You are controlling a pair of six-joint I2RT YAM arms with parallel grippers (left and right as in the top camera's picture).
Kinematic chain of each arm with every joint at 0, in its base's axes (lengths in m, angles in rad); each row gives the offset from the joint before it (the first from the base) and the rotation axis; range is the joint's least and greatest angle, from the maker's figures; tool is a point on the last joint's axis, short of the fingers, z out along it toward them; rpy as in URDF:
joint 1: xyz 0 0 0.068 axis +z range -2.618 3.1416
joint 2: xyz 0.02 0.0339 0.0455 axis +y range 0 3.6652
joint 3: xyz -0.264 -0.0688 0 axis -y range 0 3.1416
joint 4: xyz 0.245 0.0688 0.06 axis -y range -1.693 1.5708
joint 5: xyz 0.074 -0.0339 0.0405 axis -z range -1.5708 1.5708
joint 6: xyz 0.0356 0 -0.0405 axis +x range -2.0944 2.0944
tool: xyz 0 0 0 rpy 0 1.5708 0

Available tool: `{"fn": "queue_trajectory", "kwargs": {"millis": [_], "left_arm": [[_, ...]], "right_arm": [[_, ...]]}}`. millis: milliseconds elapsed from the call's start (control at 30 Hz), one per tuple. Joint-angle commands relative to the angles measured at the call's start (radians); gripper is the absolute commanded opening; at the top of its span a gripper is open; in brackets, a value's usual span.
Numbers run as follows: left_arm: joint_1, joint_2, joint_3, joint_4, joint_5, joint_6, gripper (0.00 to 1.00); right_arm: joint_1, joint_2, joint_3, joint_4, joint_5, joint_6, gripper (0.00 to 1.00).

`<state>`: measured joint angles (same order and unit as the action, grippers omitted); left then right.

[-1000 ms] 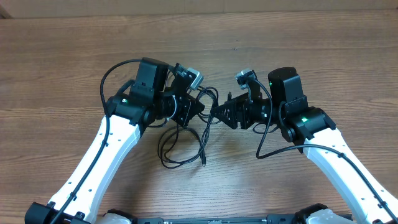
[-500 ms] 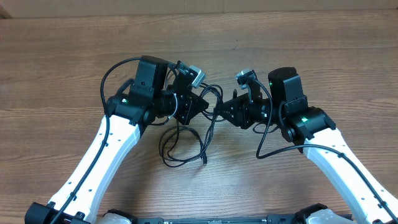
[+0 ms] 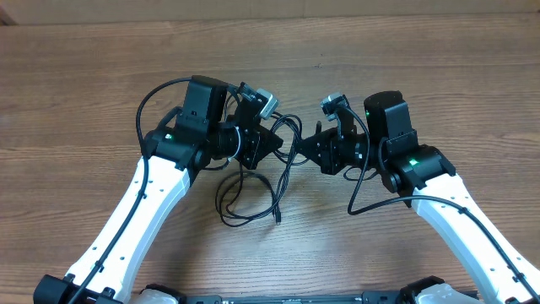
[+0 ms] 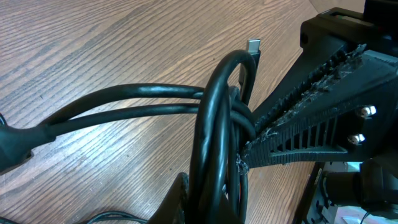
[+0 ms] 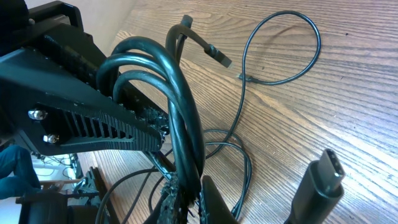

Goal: Untangle cables

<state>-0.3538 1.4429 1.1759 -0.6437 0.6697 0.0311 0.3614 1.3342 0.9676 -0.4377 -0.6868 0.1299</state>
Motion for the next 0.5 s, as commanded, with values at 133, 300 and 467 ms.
{"fn": "queue_trajectory", "kwargs": {"millis": [133, 300, 467], "left_arm": [[-0.006, -0.01, 0.016, 0.022, -0.073, -0.09, 0.04], [-0.006, -0.01, 0.016, 0.06, -0.171, -0.211, 0.04], [-0.006, -0.01, 0.016, 0.089, -0.243, -0.307, 0.04]], "right_arm": [[0.005, 0.002, -0.002, -0.006, -0.013, -0.003, 0.04], [0.02, 0.002, -0.002, -0.055, -0.013, -0.004, 0.04], [0.041, 0.002, -0.002, -0.1, -0.008, -0.005, 0.04]]}}
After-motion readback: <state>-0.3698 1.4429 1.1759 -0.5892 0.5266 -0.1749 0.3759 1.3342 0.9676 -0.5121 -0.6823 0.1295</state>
